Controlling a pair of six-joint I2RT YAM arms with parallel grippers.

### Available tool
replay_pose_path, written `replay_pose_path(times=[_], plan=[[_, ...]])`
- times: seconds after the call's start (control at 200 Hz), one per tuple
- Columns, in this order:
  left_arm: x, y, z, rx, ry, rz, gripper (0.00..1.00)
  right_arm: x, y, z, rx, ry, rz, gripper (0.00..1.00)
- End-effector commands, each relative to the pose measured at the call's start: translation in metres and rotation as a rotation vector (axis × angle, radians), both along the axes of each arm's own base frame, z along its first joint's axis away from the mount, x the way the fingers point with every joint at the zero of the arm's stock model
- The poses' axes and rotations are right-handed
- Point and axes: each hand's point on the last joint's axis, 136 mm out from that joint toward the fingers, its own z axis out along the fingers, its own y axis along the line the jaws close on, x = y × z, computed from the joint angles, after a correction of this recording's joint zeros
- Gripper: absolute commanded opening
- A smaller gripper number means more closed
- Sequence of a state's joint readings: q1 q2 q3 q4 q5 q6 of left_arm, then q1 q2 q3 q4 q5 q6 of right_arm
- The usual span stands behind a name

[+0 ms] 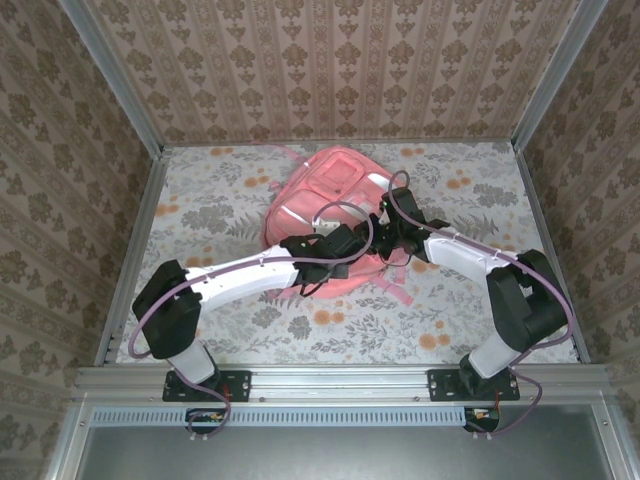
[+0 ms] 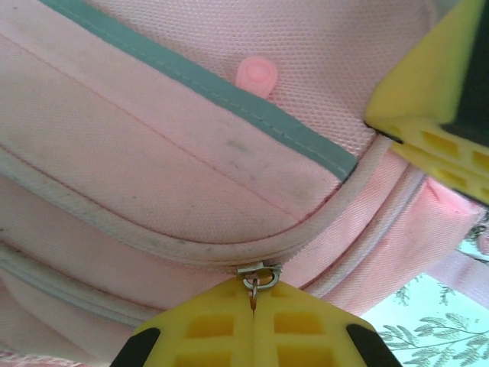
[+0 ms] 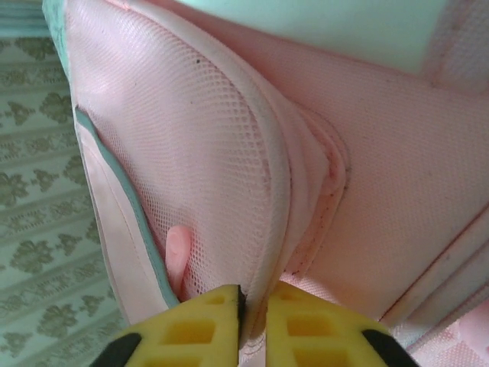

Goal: Pack the student bag

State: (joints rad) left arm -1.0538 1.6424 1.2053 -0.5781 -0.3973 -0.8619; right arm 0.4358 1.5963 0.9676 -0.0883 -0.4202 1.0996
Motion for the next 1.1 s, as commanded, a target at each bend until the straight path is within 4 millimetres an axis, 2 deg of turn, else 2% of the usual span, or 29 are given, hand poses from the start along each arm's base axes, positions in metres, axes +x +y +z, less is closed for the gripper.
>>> replay_pose_path(times=[0.0,0.135,0.245,0.31,0.37,0.415,0.46,0.5,0.53,0.605,0.655,0.67,0.75,0.875,1.095], plan=[[0.011,0.038,0.017,0.115,-0.095,0.055,0.00,0.001,-0.022,-0.004,-0.127,-0.017,-0.026,0.00],[0.018,0.069,0.012,0.156,-0.119,0.085,0.00,0.005,-0.048,-0.001,-0.207,-0.062,-0.052,0.00],[0.030,0.074,0.005,0.155,-0.148,0.023,0.00,0.011,-0.057,0.005,-0.202,-0.083,-0.037,0.00],[0.037,0.070,0.002,0.152,-0.161,-0.027,0.00,0.015,-0.059,0.009,-0.199,-0.090,-0.025,0.00],[0.041,0.056,0.003,0.124,-0.183,-0.105,0.00,0.016,-0.062,0.013,-0.206,-0.090,-0.016,0.00],[0.042,0.042,0.006,0.087,-0.199,-0.168,0.00,0.015,-0.064,0.016,-0.213,-0.091,-0.013,0.07],[0.040,0.028,0.010,0.037,-0.207,-0.230,0.00,0.013,-0.066,0.020,-0.218,-0.094,-0.016,0.20],[0.038,0.014,0.015,-0.016,-0.212,-0.281,0.00,0.009,-0.069,0.023,-0.225,-0.097,-0.024,0.38],[0.036,0.005,0.016,-0.055,-0.209,-0.317,0.00,0.006,-0.072,0.024,-0.232,-0.092,-0.033,0.47],[0.029,-0.018,0.024,-0.136,-0.207,-0.400,0.00,-0.005,-0.082,0.026,-0.252,-0.077,-0.068,0.60],[0.023,-0.030,0.027,-0.173,-0.205,-0.443,0.00,-0.012,-0.088,0.022,-0.263,-0.060,-0.094,0.63],[0.021,-0.034,0.028,-0.183,-0.202,-0.456,0.00,-0.015,-0.090,0.030,-0.256,-0.079,-0.108,0.64],[0.011,-0.054,0.033,-0.226,-0.195,-0.520,0.00,-0.028,-0.095,0.030,-0.235,-0.065,-0.145,0.64],[-0.006,-0.085,0.039,-0.283,-0.186,-0.612,0.00,-0.044,-0.094,0.028,-0.160,-0.029,-0.184,0.64],[-0.015,-0.113,0.038,-0.316,-0.161,-0.651,0.00,-0.054,-0.098,0.019,-0.136,0.030,-0.242,0.63]])
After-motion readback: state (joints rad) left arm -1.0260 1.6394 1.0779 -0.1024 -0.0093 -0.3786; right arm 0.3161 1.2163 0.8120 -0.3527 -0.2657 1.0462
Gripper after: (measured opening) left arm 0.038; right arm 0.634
